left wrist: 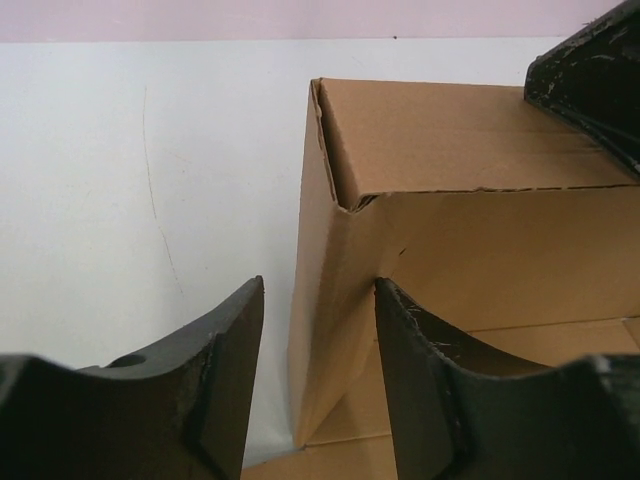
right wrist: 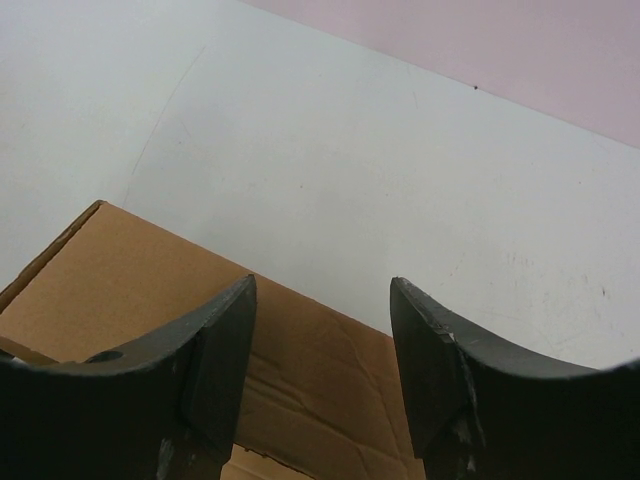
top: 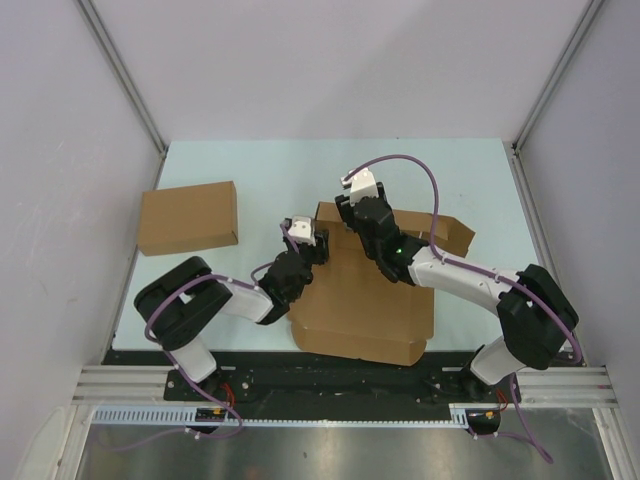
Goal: Fold the paper box
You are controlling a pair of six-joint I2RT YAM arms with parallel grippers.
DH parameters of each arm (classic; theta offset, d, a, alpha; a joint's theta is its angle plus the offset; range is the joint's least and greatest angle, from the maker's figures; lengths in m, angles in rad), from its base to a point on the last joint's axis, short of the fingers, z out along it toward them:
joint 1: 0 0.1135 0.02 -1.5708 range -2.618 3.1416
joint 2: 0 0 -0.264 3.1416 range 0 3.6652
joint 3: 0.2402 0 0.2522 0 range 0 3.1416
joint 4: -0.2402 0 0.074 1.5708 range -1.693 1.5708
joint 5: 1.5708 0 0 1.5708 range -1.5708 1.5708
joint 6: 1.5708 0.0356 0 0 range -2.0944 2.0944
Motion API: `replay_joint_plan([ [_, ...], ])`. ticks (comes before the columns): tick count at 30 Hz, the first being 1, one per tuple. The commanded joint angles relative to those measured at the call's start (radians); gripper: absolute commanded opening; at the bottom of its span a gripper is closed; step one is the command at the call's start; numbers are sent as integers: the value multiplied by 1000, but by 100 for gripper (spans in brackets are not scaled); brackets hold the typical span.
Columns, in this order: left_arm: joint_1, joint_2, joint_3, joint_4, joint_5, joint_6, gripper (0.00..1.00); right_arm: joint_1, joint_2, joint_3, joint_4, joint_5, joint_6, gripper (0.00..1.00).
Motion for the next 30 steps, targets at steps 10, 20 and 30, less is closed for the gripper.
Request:
replay_joint_plan([
  [10,-3,57,86,3,-38,10,19,2,-13,-2,-52,-42,39,60],
  [20,-5,48,152,-97,-59,-39,14,3,-18,-23,-50,-56,56,60],
  [30,-7,89,243,-174,-59,-116,33,6,-21,-37,-43,-70,63,60],
])
